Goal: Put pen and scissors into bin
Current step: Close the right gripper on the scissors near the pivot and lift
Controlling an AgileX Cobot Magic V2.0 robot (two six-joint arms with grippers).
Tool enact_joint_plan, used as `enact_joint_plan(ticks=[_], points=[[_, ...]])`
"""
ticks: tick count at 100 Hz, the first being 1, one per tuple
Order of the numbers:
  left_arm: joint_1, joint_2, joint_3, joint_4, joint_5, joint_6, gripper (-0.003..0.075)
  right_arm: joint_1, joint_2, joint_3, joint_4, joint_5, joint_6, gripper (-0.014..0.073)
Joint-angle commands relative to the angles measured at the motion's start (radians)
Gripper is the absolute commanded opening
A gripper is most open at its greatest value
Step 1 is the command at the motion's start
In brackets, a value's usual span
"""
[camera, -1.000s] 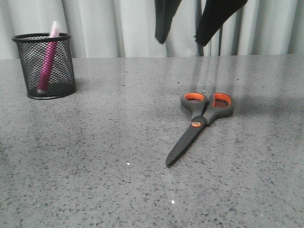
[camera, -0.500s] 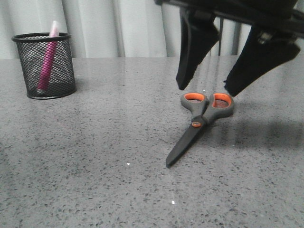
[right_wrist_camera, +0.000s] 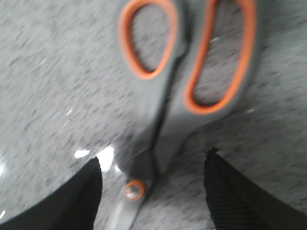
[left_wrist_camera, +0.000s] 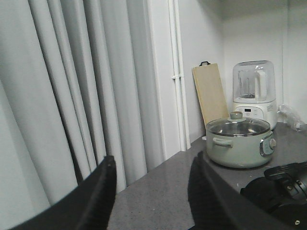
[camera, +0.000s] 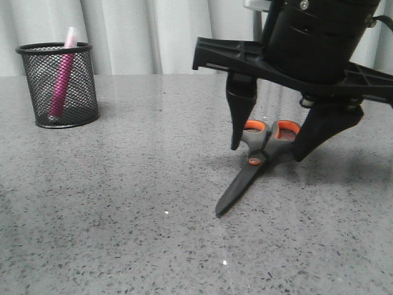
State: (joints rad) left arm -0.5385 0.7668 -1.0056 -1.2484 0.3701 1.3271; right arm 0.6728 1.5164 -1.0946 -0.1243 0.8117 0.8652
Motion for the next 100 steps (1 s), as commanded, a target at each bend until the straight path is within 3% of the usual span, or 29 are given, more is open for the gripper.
enact_joint_plan(ticks=[1,49,68,78,100], points=[[-0.009,-0.013,-0.025,-0.034,-0.033,0.003,0.0315,-0.002,-0.031,-0.023,-0.087,-0.014,0.066,0.0412],[-0.009,-0.025,-0.025,-0.034,-0.033,0.003,0.0315,0.0,0.021,-0.061,-0.06,-0.021,0.103,0.0412],[-0.009,-0.025,-0.025,-0.034,-0.033,0.003,0.0315,0.0,0.044,-0.061,-0.052,0.05,0.107,0.0409],[-0.009,-0.025,-0.025,-0.034,-0.033,0.003,0.0315,0.0,0.067,-0.061,-0.037,0.063,0.107,0.0325],[-0.009,-0.025,-0.025,-0.032,-0.033,0.003,0.0315,0.0,0.086,-0.063,-0.019,0.05,0.107,0.0015]])
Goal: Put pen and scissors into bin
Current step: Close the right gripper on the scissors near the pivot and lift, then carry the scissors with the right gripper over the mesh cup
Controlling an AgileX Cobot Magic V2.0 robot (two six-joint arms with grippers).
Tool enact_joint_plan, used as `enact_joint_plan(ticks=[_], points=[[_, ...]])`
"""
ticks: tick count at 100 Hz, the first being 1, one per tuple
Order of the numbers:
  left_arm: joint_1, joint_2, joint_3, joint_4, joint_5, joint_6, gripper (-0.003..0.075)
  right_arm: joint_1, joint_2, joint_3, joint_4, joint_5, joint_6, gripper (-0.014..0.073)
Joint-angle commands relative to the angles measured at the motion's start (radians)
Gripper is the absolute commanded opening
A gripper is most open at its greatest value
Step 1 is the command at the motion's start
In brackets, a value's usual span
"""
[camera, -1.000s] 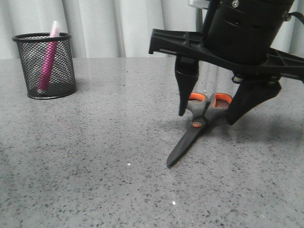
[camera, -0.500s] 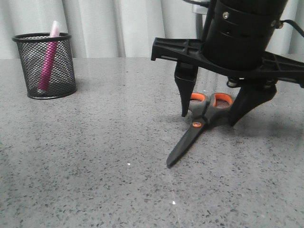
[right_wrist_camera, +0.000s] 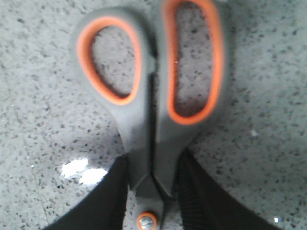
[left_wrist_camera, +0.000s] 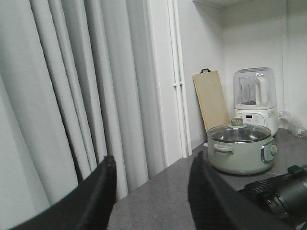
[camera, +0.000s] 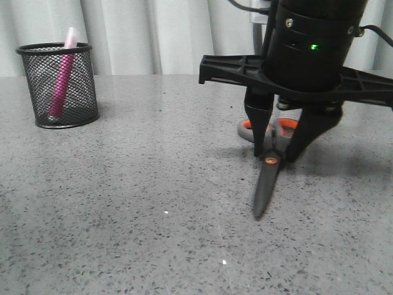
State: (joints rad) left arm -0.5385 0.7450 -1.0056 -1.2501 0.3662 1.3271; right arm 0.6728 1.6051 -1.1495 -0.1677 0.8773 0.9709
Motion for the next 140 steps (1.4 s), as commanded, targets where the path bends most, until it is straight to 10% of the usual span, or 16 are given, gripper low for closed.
enact_joint_plan(ticks=[1,33,81,103,140], points=[[-0.009,-0.003,-0.025,-0.03,-0.029,0.003,0.0315,0.0,-0.002,-0.008,0.024,-0.016,0.002,0.0003],[-0.009,-0.003,-0.025,-0.029,-0.029,0.003,0.0315,-0.001,-0.066,-0.14,-0.165,-0.171,0.002,-0.0069],[-0.009,-0.105,-0.024,-0.029,-0.246,0.003,0.0257,0.0,0.055,-0.36,-0.594,-1.087,-0.008,-0.0069],[-0.007,-0.226,0.038,-0.029,-0.281,0.003,-0.0021,-0.006,0.207,-0.47,-0.692,-1.202,-0.01,-0.0069],[-0.007,-0.396,0.179,-0.028,-0.406,0.003,-0.0019,-0.015,0.319,-0.559,-0.702,-1.323,-0.063,-0.0069]])
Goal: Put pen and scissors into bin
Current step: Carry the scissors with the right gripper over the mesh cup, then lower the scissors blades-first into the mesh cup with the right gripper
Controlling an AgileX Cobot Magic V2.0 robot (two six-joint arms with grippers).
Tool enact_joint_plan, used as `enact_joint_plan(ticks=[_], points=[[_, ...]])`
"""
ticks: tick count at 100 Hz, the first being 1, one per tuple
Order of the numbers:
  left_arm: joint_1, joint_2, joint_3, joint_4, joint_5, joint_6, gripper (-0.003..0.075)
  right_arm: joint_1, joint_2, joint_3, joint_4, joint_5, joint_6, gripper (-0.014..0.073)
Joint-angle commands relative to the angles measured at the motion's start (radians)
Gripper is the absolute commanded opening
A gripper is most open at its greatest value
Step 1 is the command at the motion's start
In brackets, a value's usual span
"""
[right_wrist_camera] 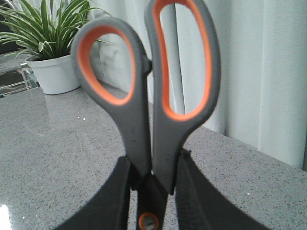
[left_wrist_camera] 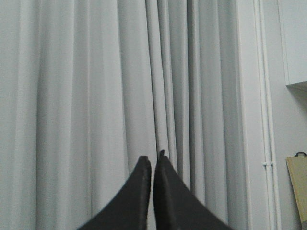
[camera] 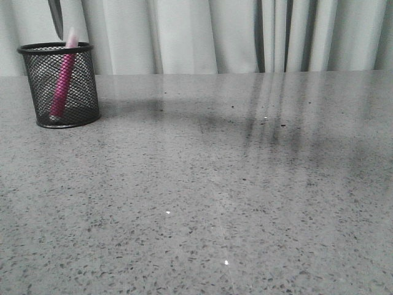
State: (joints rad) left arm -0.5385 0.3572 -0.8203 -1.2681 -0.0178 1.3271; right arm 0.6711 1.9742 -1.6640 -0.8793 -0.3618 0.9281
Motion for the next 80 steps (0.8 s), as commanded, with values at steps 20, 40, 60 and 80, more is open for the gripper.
enact_joint_plan(ticks=[20,40,60,80], points=[[-0.007,-0.017,0.002,-0.01,-0.02,0.003,-0.0019,-0.015,-0.01,-0.045,0.01,-0.143,-0.102,-0.0069],[-0.007,-0.017,0.002,-0.012,-0.019,0.003,-0.0019,-0.015,0.03,-0.045,0.01,-0.186,-0.107,-0.0069],[-0.007,-0.025,0.002,-0.012,-0.003,0.003,-0.0019,-0.019,0.06,-0.045,0.01,-0.19,-0.107,-0.0069],[-0.007,-0.025,0.002,-0.012,0.012,0.003,-0.0019,-0.019,0.09,-0.043,0.01,-0.23,-0.107,-0.0069]])
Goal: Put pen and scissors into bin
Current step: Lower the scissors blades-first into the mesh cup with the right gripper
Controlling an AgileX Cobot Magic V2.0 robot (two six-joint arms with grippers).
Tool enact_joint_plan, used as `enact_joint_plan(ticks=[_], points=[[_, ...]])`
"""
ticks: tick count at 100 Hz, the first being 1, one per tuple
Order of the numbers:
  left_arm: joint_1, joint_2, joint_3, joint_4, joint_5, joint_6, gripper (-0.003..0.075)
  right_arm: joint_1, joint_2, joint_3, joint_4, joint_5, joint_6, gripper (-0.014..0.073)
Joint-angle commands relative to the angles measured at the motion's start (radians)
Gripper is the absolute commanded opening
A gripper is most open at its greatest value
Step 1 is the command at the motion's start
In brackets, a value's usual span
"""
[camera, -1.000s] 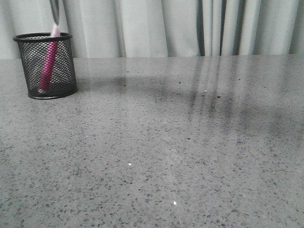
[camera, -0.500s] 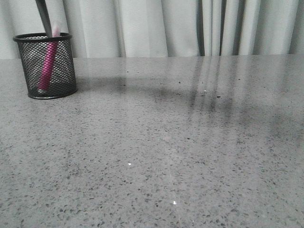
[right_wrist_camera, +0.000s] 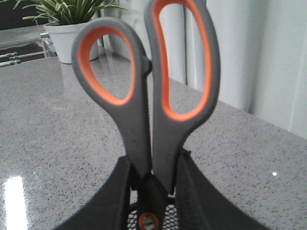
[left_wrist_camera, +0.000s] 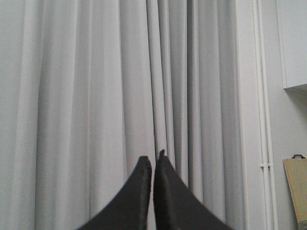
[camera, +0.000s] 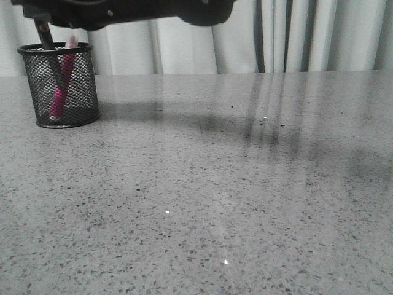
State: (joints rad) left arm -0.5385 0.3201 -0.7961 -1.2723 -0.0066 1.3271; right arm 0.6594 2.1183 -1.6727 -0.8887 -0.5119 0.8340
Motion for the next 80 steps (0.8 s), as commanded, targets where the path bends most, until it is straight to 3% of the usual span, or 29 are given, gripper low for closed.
enact_joint_plan(ticks=[1,80], points=[[-0.007,0.013,-0.022,-0.008,0.001,0.003,-0.0019,-0.007,-0.054,-0.034,0.019,-0.08,-0.013,-0.0069],[-0.007,0.013,-0.022,0.013,0.001,0.003,-0.0019,-0.01,-0.053,-0.032,0.015,-0.065,-0.001,-0.0069]])
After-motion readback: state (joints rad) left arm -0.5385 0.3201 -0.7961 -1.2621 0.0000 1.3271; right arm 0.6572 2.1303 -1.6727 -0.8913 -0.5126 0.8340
